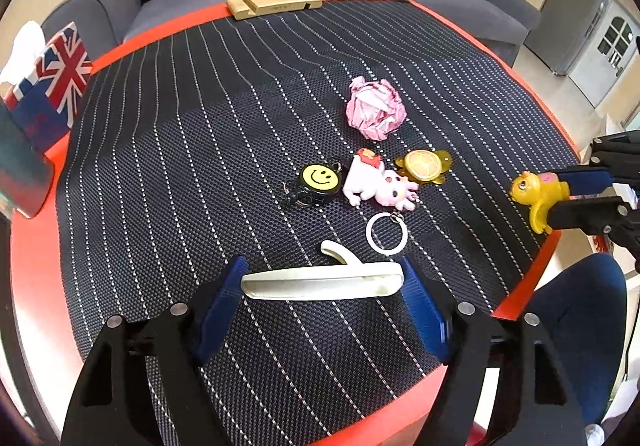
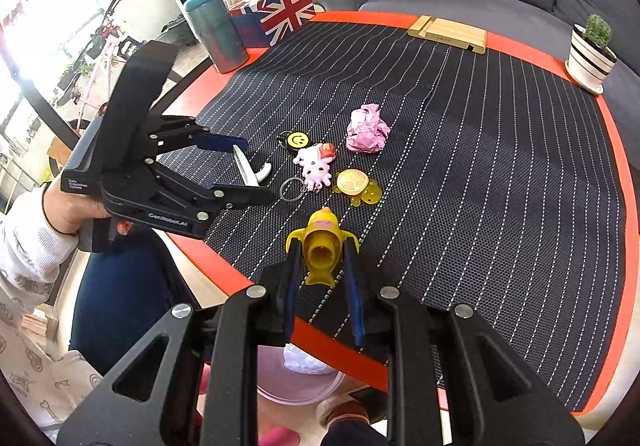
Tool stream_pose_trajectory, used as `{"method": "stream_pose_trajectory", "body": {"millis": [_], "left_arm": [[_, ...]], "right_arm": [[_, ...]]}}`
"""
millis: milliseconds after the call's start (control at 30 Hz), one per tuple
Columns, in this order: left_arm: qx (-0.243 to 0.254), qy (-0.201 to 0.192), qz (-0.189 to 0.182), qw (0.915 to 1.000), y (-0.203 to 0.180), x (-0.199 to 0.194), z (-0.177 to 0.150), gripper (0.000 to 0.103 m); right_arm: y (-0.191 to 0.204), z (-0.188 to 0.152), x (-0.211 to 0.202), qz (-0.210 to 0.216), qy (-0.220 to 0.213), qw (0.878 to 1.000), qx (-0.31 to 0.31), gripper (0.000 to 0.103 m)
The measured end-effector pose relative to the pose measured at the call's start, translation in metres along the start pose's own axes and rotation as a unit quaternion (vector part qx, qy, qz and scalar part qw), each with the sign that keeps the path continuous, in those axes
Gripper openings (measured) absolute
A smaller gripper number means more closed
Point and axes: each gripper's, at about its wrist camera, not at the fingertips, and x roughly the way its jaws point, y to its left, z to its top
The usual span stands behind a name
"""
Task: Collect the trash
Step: 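Close the left gripper on the white comb while the right gripper holds the duck, then carry both items over the wastebasket while the right gripper opens to drop the duck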
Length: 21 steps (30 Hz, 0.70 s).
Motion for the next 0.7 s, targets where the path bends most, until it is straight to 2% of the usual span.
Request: {"method": "stream_pose_trajectory", "body": {"millis": [367, 700], "left_arm": [[0.018, -0.041, -0.026, 0.9987, -0.021, -0.053, -0.015, 0.074], [0.037, -0.069, -0.055, 0.9954, -0.045, -0.096, -0.04, 0.074]], "right_arm": [[0.016, -0.004, -0.02, -0.012, -0.013, 1.0, -0.009, 0.02], [0.043, -0.022, -0.053, -0.016, -0.033, 0.999, -0.026, 0.02]]}}
